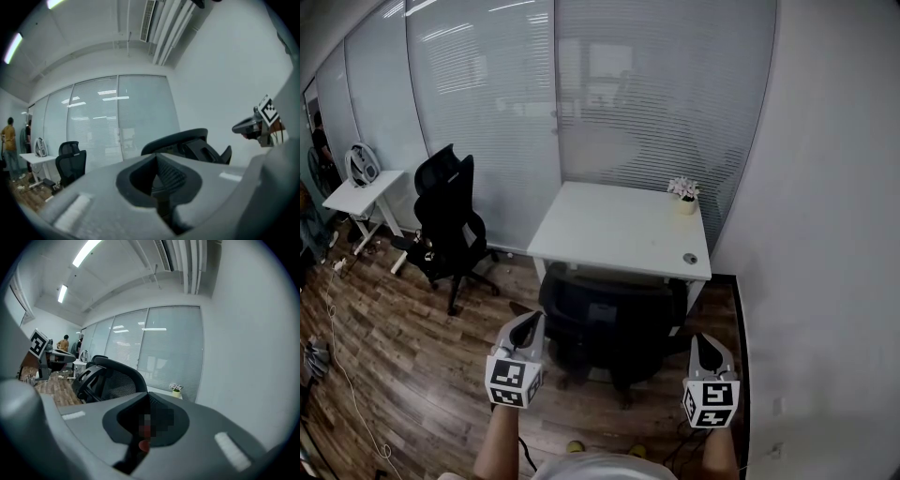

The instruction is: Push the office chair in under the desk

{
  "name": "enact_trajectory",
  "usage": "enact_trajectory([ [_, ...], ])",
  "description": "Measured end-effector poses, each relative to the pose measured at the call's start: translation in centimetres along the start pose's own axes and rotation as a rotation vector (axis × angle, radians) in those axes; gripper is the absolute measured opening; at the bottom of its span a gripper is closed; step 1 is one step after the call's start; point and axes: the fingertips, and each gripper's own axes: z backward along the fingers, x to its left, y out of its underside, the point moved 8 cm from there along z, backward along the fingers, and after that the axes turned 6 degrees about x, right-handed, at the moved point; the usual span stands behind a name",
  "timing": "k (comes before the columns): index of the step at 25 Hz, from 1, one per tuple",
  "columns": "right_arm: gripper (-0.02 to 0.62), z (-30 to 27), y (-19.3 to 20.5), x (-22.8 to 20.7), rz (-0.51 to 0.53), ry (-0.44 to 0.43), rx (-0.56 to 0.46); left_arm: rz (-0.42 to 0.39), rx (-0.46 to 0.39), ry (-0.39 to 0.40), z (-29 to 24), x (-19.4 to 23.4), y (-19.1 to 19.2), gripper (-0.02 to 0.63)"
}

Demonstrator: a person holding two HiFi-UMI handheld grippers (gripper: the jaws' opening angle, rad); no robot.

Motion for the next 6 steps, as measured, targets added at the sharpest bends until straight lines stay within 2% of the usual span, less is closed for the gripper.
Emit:
enact_trajectory([
  [6, 0.002, -0.15, 0.0, -0.37, -0.01, -0.007, -0.004, 0.023, -0.002, 0.011, -0.09, -0.03, -0.03, -0.002],
])
